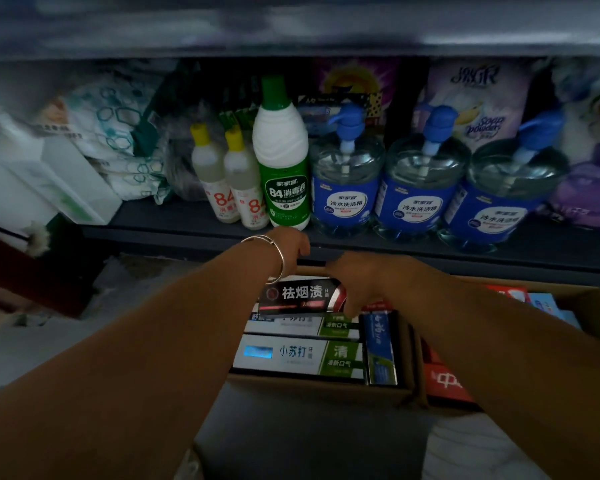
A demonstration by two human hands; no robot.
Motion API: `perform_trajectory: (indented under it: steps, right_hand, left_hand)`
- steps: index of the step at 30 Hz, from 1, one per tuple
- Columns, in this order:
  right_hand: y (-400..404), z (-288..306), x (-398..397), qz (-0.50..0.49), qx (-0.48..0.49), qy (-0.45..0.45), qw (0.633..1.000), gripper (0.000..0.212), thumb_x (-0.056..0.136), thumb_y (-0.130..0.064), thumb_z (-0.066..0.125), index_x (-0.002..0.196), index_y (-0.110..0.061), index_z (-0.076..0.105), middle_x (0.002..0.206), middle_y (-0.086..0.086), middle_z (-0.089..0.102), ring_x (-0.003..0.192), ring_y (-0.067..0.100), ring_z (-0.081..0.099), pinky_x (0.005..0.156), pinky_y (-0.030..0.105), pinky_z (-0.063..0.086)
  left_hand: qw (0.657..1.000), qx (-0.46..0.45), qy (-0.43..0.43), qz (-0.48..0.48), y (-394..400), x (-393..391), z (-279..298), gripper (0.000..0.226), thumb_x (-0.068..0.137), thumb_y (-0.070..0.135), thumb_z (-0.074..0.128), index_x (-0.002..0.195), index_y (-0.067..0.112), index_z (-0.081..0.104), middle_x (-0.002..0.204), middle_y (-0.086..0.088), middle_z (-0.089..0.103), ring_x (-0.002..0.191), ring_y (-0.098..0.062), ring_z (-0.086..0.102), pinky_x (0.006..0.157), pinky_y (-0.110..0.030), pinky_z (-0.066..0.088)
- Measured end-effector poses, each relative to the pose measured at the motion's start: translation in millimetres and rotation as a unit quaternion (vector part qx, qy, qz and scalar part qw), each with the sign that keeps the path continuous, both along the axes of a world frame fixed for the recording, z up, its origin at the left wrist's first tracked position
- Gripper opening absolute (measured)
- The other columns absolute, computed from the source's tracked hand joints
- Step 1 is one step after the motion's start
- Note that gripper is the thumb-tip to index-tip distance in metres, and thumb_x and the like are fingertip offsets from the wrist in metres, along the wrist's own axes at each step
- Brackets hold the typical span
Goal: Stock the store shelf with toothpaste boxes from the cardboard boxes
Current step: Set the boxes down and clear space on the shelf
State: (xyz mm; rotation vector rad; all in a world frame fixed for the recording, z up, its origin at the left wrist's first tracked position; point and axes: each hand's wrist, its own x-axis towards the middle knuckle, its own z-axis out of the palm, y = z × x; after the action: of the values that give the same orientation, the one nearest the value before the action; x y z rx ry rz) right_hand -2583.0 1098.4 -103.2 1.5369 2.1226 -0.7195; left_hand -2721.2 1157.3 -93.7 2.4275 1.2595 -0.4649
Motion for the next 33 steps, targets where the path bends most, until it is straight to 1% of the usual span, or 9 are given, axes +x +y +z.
perform_trajectory:
  steps: [4, 9, 12, 15, 17, 19, 25, 28, 33]
  right_hand:
    - [-9, 35, 10, -0.008, 0.032, 0.008, 0.999, 0.068, 0.078, -0.026, 0.073, 0.134, -0.013, 0.039, 0.122, 0.008, 0.05, 0.093, 0.016, 0.046, 0.072, 0.026, 0.042]
    - [-17, 74, 23, -0.038, 0.085, 0.036, 0.995, 0.072, 0.076, -0.027, 0.074, 0.136, -0.013, 0.037, 0.127, 0.01, 0.048, 0.113, 0.022, 0.048, 0.076, 0.027, 0.042]
    - [-23, 99, 30, -0.056, 0.123, 0.041, 0.99, 0.069, 0.075, -0.024, 0.074, 0.133, -0.015, 0.038, 0.119, 0.008, 0.049, 0.106, 0.021, 0.049, 0.074, 0.028, 0.044]
    - [-32, 127, 37, -0.065, 0.175, 0.041, 0.982, 0.06, 0.073, -0.02, 0.073, 0.125, -0.015, 0.043, 0.097, 0.002, 0.046, 0.089, 0.018, 0.049, 0.066, 0.03, 0.044]
    - [-35, 145, 41, -0.064, 0.211, 0.032, 0.975, 0.059, 0.073, -0.019, 0.072, 0.124, -0.015, 0.043, 0.097, 0.003, 0.046, 0.089, 0.019, 0.049, 0.068, 0.032, 0.047]
    - [-37, 163, 43, -0.056, 0.248, 0.015, 0.967, 0.059, 0.074, -0.021, 0.072, 0.124, -0.014, 0.042, 0.106, 0.007, 0.049, 0.099, 0.023, 0.049, 0.075, 0.035, 0.049]
    - [-31, 219, 44, -0.047, 0.353, -0.009, 0.934, 0.062, 0.071, -0.028, 0.075, 0.123, -0.015, 0.045, 0.117, 0.008, 0.051, 0.11, 0.025, 0.048, 0.088, 0.039, 0.049]
    - [-26, 243, 41, -0.047, 0.391, -0.014, 0.919, 0.059, 0.072, -0.029, 0.074, 0.122, -0.015, 0.045, 0.115, 0.008, 0.051, 0.111, 0.026, 0.046, 0.086, 0.038, 0.048]
    - [-12, 276, 34, -0.058, 0.426, -0.03, 0.902, 0.047, 0.074, -0.027, 0.071, 0.112, -0.014, 0.045, 0.109, 0.007, 0.05, 0.105, 0.024, 0.045, 0.077, 0.037, 0.044]
  left_hand:
    - [1.0, 0.026, -0.017, -0.005, -8, 9, 35, 0.043, 0.085, 0.002, 0.059, 0.126, 0.011, 0.055, 0.129, -0.009, 0.055, 0.117, -0.023, 0.052, 0.096, -0.024, 0.04]
    - [0.997, 0.059, -0.051, 0.005, -19, 18, 84, 0.041, 0.087, -0.003, 0.052, 0.125, 0.012, 0.057, 0.13, -0.007, 0.055, 0.118, -0.021, 0.052, 0.092, -0.019, 0.038]
    - [0.994, 0.072, -0.075, 0.019, -26, 22, 108, 0.04, 0.088, -0.001, 0.05, 0.126, 0.013, 0.056, 0.13, -0.006, 0.056, 0.119, -0.021, 0.052, 0.095, -0.021, 0.039]
    - [0.993, 0.08, -0.082, 0.018, -34, 25, 135, 0.042, 0.087, 0.006, 0.057, 0.128, 0.014, 0.053, 0.126, -0.006, 0.058, 0.114, -0.022, 0.055, 0.096, -0.027, 0.044]
    - [0.993, 0.078, -0.089, 0.016, -37, 26, 152, 0.049, 0.083, 0.012, 0.066, 0.13, 0.013, 0.05, 0.126, -0.006, 0.056, 0.113, -0.023, 0.055, 0.096, -0.031, 0.046]
    - [0.992, 0.084, -0.093, 0.012, -40, 26, 168, 0.06, 0.079, 0.017, 0.072, 0.133, 0.013, 0.046, 0.129, -0.006, 0.053, 0.115, -0.022, 0.053, 0.097, -0.03, 0.045]
    - [0.978, 0.186, -0.098, 0.008, -35, 19, 212, 0.079, 0.069, 0.03, 0.08, 0.136, 0.016, 0.04, 0.132, -0.007, 0.043, 0.123, -0.025, 0.04, 0.104, -0.034, 0.036]
    - [0.965, 0.24, -0.107, 0.02, -31, 11, 228, 0.082, 0.068, 0.036, 0.079, 0.137, 0.02, 0.038, 0.134, -0.004, 0.04, 0.126, -0.024, 0.034, 0.106, -0.04, 0.033]
    - [0.932, 0.335, -0.132, 0.04, -22, -4, 250, 0.077, 0.07, 0.041, 0.075, 0.136, 0.025, 0.038, 0.132, 0.001, 0.039, 0.124, -0.021, 0.032, 0.098, -0.036, 0.03]
